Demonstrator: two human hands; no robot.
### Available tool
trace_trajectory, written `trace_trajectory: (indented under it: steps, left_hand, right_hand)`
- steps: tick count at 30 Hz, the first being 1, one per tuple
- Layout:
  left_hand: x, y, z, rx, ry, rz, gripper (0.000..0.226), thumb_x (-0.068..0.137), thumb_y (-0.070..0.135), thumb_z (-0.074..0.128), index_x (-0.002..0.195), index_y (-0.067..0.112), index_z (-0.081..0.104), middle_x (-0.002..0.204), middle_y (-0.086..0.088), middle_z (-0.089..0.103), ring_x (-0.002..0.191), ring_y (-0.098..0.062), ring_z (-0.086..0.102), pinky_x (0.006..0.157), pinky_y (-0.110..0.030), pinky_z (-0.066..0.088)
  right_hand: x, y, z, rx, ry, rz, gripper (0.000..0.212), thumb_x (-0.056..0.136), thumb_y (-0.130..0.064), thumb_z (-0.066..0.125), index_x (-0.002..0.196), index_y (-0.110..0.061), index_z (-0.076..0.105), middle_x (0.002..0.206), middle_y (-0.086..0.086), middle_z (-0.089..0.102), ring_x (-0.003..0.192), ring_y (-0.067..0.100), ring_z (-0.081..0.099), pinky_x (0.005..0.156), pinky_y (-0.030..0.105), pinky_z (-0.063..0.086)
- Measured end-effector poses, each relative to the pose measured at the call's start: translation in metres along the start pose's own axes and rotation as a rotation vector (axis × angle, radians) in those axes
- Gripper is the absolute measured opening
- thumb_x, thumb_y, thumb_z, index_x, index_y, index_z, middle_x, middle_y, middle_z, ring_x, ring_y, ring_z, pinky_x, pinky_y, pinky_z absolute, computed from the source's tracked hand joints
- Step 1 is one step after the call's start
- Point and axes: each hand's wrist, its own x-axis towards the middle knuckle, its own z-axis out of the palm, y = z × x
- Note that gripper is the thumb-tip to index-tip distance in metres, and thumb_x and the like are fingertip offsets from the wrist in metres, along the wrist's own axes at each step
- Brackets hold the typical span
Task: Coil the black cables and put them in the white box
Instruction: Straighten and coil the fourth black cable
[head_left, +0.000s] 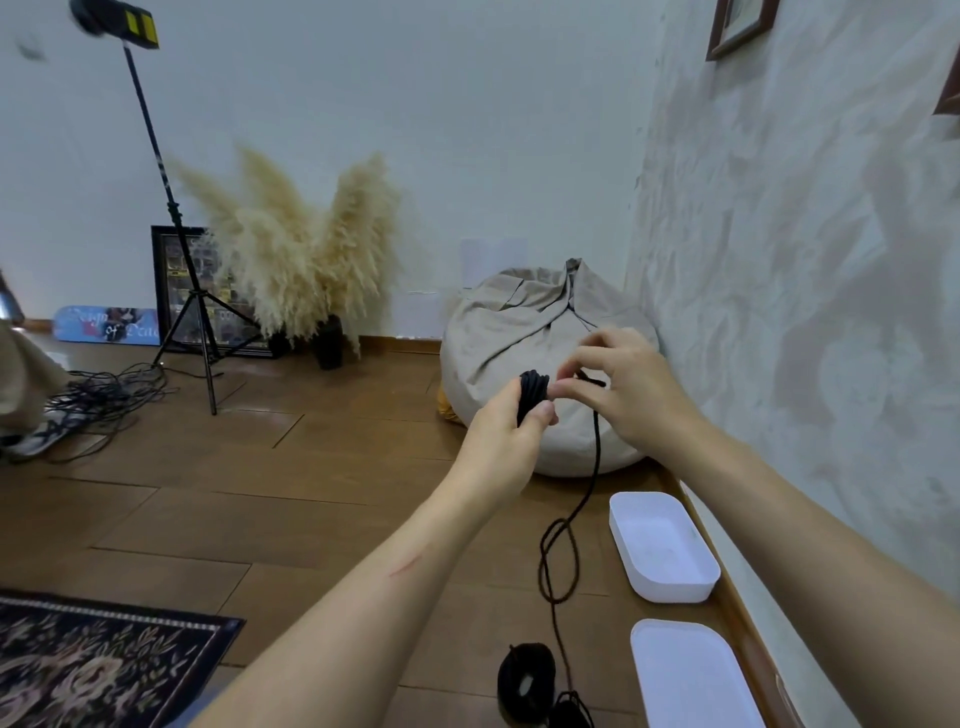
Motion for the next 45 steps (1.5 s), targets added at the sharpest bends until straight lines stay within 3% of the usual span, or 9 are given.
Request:
trace_trajectory:
  steps: [7, 12, 19, 22, 25, 29, 34, 40, 45]
  left_hand:
    - [0.006, 0.001, -0.009, 0.003, 0.176, -0.008, 0.017, 0.104, 0.024, 0.052, 0.093, 0.014, 0.059, 0.08, 0.008, 0.06, 0.071, 0.001, 0.052, 0.06, -0.012, 0.037]
    - [0.004, 0.004, -0.011, 0.046, 0.169, 0.013, 0.017, 0.104, 0.025, 0.051, 0.093, 0.013, 0.057, 0.077, 0.003, 0.059, 0.065, -0.003, 0.049, 0.059, -0.017, 0.037]
    - [0.005, 0.004, -0.013, 0.04, 0.153, 0.011, 0.013, 0.105, 0.027, 0.051, 0.102, 0.019, 0.061, 0.092, 0.009, 0.068, 0.086, -0.002, 0.06, 0.074, -0.023, 0.047]
    - [0.008, 0.001, -0.017, 0.061, 0.179, -0.032, 0.018, 0.105, 0.027, 0.049, 0.096, 0.013, 0.058, 0.086, 0.004, 0.063, 0.081, -0.013, 0.057, 0.069, -0.03, 0.041]
    - [0.009, -0.003, -0.021, 0.076, 0.216, -0.067, 0.021, 0.105, 0.027, 0.048, 0.094, 0.011, 0.054, 0.087, -0.002, 0.061, 0.081, -0.019, 0.055, 0.07, -0.036, 0.042]
    - [0.015, -0.006, -0.029, 0.048, 0.332, -0.106, 0.019, 0.105, 0.028, 0.048, 0.093, 0.015, 0.053, 0.09, 0.0, 0.062, 0.083, -0.019, 0.054, 0.07, -0.037, 0.041]
    - [0.02, -0.02, -0.053, 0.029, 0.373, -0.205, 0.021, 0.106, 0.03, 0.046, 0.096, 0.015, 0.056, 0.085, 0.008, 0.057, 0.08, -0.013, 0.054, 0.065, -0.028, 0.039]
    - [0.019, -0.011, -0.032, -0.021, 0.235, -0.078, 0.018, 0.106, 0.028, 0.048, 0.095, 0.019, 0.06, 0.092, 0.007, 0.066, 0.092, -0.012, 0.062, 0.081, -0.03, 0.048]
    - [0.009, 0.005, -0.01, -0.088, 0.137, -0.02, 0.017, 0.108, 0.029, 0.045, 0.109, 0.025, 0.061, 0.092, 0.01, 0.063, 0.098, -0.012, 0.062, 0.093, -0.035, 0.049]
  right_hand:
    - [0.0, 0.002, -0.002, -0.056, -0.037, 0.054, 0.02, 0.093, -0.04, 0.066, 0.112, -0.034, 0.069, 0.077, -0.013, 0.061, 0.081, 0.007, 0.055, 0.073, 0.033, 0.042]
    - [0.005, -0.005, 0.0, -0.252, -0.032, 0.103, 0.013, 0.096, -0.043, 0.061, 0.099, -0.037, 0.073, 0.065, -0.02, 0.048, 0.082, 0.013, 0.06, 0.066, 0.032, 0.039]
    - [0.004, -0.015, 0.011, 0.19, -0.217, 0.273, 0.013, 0.09, -0.044, 0.066, 0.094, -0.032, 0.064, 0.087, -0.013, 0.072, 0.086, 0.007, 0.068, 0.079, 0.035, 0.054]
    - [0.005, -0.018, 0.011, 0.402, -0.275, 0.34, 0.01, 0.088, -0.025, 0.07, 0.096, -0.022, 0.064, 0.08, -0.003, 0.072, 0.073, 0.016, 0.067, 0.075, 0.039, 0.055]
    - [0.003, -0.016, 0.011, 0.414, -0.307, 0.381, 0.016, 0.088, -0.007, 0.064, 0.1, -0.016, 0.06, 0.062, -0.007, 0.055, 0.059, 0.011, 0.051, 0.068, 0.035, 0.049]
    - [0.006, -0.01, 0.001, 0.431, -0.369, 0.407, 0.025, 0.088, -0.007, 0.063, 0.108, -0.021, 0.059, 0.059, -0.002, 0.041, 0.064, 0.02, 0.039, 0.068, 0.033, 0.034]
    - [0.001, 0.007, -0.018, 0.503, -0.246, 0.483, 0.007, 0.09, -0.019, 0.073, 0.096, -0.015, 0.071, 0.074, 0.006, 0.059, 0.074, 0.018, 0.056, 0.078, 0.032, 0.05]
    - [0.007, -0.018, -0.014, 0.588, -0.235, 0.377, 0.014, 0.096, -0.026, 0.066, 0.108, -0.019, 0.07, 0.068, 0.005, 0.052, 0.058, 0.011, 0.053, 0.059, 0.022, 0.05]
    - [0.017, -0.032, -0.011, 0.481, -0.124, 0.177, 0.01, 0.097, -0.021, 0.064, 0.094, -0.022, 0.073, 0.067, -0.004, 0.062, 0.06, -0.001, 0.052, 0.059, 0.014, 0.038]
